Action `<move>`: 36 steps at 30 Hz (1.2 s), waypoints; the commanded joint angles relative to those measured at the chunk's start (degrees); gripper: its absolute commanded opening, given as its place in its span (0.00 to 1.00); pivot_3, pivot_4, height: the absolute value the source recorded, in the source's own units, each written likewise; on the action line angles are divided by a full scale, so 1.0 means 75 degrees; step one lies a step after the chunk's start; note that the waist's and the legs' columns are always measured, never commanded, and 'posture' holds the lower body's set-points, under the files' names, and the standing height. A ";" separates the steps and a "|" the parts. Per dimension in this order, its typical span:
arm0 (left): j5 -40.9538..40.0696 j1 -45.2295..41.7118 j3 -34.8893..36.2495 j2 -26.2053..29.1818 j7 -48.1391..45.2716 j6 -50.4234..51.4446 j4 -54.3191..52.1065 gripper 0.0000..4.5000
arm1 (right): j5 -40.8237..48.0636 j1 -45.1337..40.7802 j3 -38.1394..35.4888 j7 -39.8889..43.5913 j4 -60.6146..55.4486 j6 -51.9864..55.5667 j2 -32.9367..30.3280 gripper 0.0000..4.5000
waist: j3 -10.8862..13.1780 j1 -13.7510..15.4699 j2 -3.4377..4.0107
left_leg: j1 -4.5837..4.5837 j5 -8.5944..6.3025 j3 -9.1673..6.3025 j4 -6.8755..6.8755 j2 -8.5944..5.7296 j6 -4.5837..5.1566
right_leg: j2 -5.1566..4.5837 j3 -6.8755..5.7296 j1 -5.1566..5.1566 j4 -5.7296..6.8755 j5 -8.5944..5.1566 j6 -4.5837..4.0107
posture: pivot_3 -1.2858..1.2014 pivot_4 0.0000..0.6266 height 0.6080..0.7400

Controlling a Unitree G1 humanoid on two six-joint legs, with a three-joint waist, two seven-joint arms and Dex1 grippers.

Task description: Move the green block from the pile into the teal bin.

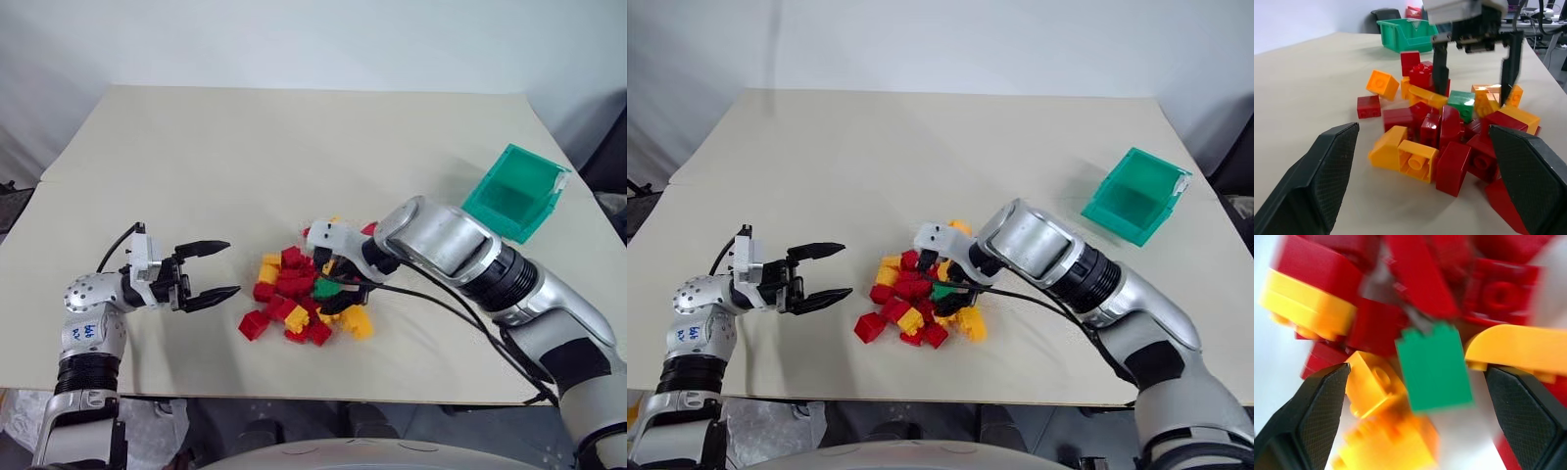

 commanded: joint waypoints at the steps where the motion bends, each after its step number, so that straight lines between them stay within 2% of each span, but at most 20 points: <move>1: -0.0150 0.0084 0.0103 -0.0013 0.0065 -0.0029 -0.0282 1.00 | 0.0034 0.0146 0.0048 -0.0217 -0.0033 0.0223 0.0101 0.99 | -0.0001 -0.0012 -0.0001 | 0.0002 0.0000 0.0001 0.0004 -0.0001 0.0000 | -0.0001 -0.0001 0.0003 0.0001 0.0000 0.0000 | 0.52 0.24 1.00; 10: -0.0179 0.0194 0.0087 -0.0065 0.0146 0.0007 -0.0451 1.00 | -0.0220 0.0476 0.0069 -0.0827 0.0522 0.0095 0.0410 0.99 | -0.0019 -0.0051 -0.0024 | 0.0027 0.0000 -0.0002 0.0027 0.0001 0.0000 | -0.0001 0.0001 0.0024 0.0024 0.0000 -0.0001 | 0.52 0.24 1.00; 16: -0.0195 0.0281 0.0108 -0.0077 0.0170 0.0041 -0.0579 1.00 | -0.0193 0.0376 -0.0143 -0.0965 0.0577 0.0149 0.0444 0.56 | -0.0022 -0.0041 -0.0030 | 0.0150 0.0001 -0.0009 -0.0012 0.0004 0.0000 | -0.0004 -0.0005 0.0131 -0.0006 -0.0009 -0.0022 | 0.52 0.24 1.00; 19: -0.0210 0.0325 0.0099 -0.0094 0.0179 0.0054 -0.0642 1.00 | -0.0198 0.0363 -0.0239 -0.1063 0.0497 0.0203 0.0412 0.35 | -0.0021 -0.0026 -0.0028 | 0.0141 0.0001 -0.0015 -0.0022 0.0005 -0.0001 | -0.0005 -0.0011 0.0126 -0.0012 -0.0009 -0.0024 | 0.52 0.24 1.00; 23: -0.0203 0.0330 0.0070 -0.0132 0.0200 0.0068 -0.0684 1.00 | -0.0121 0.0438 -0.0506 -0.1098 0.0145 0.0250 0.0261 0.34 | -0.0021 -0.0014 -0.0028 | 0.0128 0.0001 -0.0019 -0.0035 0.0005 -0.0001 | -0.0010 -0.0020 0.0125 -0.0013 -0.0009 -0.0023 | 0.52 0.24 1.00; 26: -0.0218 0.0213 -0.0015 -0.0196 0.0250 0.0217 -0.0822 1.00 | 0.0056 0.0725 -0.1370 -0.0984 -0.0603 -0.0164 -0.0339 0.34 | -0.0016 0.0026 -0.0021 | 0.0117 0.0000 -0.0023 -0.0039 0.0005 0.0000 | -0.0014 -0.0025 0.0124 -0.0026 -0.0009 -0.0023 | 0.52 0.24 1.00; 31: -0.0141 0.0013 -0.0363 -0.0545 0.0551 0.0461 -0.1407 1.00 | 0.0793 0.1766 -0.3497 -0.0391 -0.1982 -0.1719 -0.1287 0.34 | -0.0003 0.0101 0.0000 | 0.0085 -0.0013 -0.0034 -0.0042 -0.0002 0.0019 | -0.0019 -0.0049 0.0121 -0.0074 -0.0003 -0.0012 | 0.52 0.24 1.00; 34: -0.0070 -0.0108 -0.0544 -0.0694 0.0727 0.0567 -0.1611 1.00 | 0.0991 0.1988 -0.4276 -0.0453 -0.2131 -0.1938 -0.1468 0.34 | -0.0002 0.0075 0.0000 | 0.0082 -0.0020 -0.0026 -0.0051 0.0005 0.0025 | -0.0005 -0.0046 0.0124 -0.0101 0.0000 -0.0006 | 0.52 0.24 1.00; 36: 0.0254 -0.0419 -0.0905 -0.0899 0.1053 0.0635 -0.1686 1.00 | 0.0526 0.2249 -0.5040 -0.0950 -0.1803 -0.2790 -0.1706 0.34 | -0.0002 0.0059 0.0000 | 0.0083 -0.0021 -0.0019 -0.0051 0.0007 0.0027 | -0.0003 -0.0040 0.0124 -0.0102 0.0001 -0.0005 | 0.52 0.24 1.00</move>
